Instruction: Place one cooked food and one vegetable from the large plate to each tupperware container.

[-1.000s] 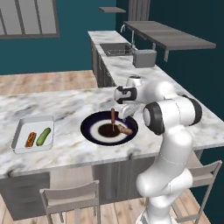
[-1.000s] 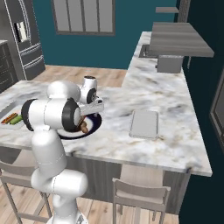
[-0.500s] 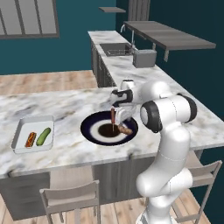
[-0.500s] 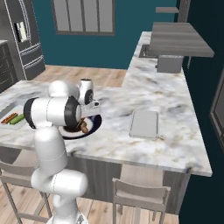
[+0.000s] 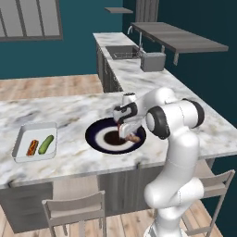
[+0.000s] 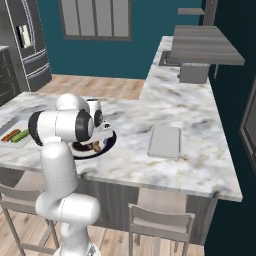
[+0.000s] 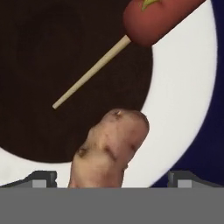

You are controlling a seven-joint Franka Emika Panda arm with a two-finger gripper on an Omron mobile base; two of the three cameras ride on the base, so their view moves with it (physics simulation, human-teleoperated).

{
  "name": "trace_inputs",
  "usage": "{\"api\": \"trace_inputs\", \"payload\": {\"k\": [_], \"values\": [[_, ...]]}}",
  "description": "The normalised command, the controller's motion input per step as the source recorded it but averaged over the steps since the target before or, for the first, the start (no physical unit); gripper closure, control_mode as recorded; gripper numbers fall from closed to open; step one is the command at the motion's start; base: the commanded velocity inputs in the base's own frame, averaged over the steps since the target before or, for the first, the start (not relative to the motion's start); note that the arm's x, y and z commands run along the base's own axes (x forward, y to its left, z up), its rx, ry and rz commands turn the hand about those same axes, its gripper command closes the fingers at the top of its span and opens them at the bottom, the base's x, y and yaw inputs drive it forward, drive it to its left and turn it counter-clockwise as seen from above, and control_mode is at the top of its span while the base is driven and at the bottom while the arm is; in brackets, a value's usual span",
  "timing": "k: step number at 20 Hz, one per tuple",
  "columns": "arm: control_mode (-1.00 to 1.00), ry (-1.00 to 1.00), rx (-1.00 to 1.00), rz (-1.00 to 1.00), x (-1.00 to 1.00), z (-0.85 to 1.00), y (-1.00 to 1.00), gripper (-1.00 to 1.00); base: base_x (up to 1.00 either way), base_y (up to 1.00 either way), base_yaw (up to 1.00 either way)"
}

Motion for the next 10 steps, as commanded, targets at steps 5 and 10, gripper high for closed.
{"api": "trace_inputs", "payload": {"k": [5,10], "values": [[-1.00,0.01,-0.01,0.00,0.12,-0.34,0.02,-1.00,0.00,0.00,0.00],[-1.00,0.00,0.00,0.00,0.00,-0.05,0.00,1.00,0.00,0.00,0.00]]}}
